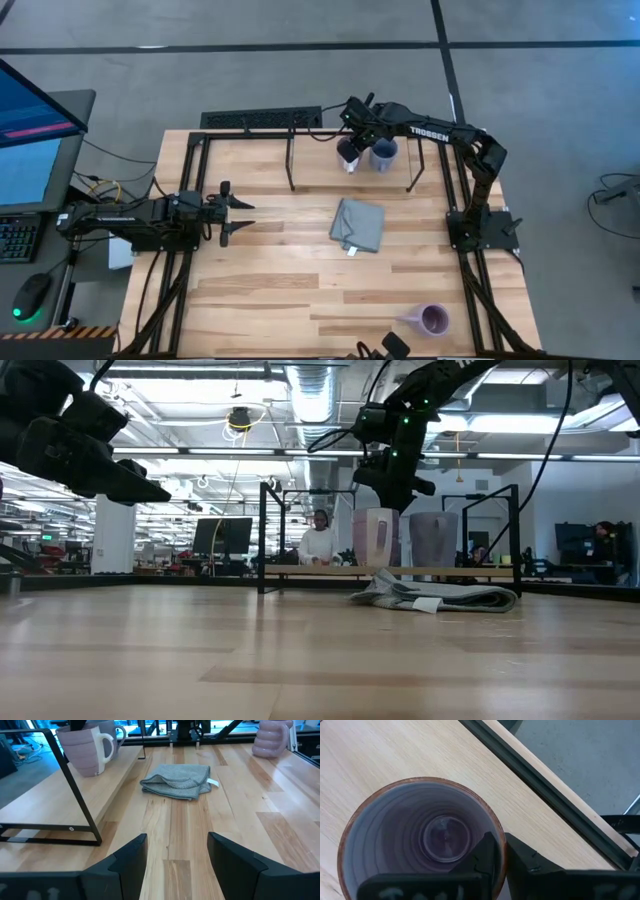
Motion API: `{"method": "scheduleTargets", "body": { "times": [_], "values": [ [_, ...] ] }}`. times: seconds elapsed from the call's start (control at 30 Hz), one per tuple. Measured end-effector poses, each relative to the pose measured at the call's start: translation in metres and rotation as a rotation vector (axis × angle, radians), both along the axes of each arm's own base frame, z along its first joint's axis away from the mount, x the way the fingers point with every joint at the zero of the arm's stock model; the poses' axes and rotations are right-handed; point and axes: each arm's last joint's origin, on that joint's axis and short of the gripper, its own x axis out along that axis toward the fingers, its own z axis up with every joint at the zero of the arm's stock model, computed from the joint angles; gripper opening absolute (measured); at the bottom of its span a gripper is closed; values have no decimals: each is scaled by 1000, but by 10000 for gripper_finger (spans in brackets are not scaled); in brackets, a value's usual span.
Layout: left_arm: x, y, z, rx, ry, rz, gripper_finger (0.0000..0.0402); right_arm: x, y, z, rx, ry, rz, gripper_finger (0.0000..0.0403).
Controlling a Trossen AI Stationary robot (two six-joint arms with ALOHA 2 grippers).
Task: Stack small to large cups/mugs on shelf
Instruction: Put the top purple mug on the shelf
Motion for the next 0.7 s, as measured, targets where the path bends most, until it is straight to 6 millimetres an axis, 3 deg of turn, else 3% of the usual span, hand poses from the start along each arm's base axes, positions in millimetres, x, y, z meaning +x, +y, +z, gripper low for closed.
{"method": "scheduleTargets", "body": {
  "times": [0.4,0.7],
  "values": [
    [0,0,0,0,0,0,199,0,0,0,-3,4,5,55],
    [0,0,0,0,0,0,199,-1,1,-1,-1,20,3,109]
  ]
}}
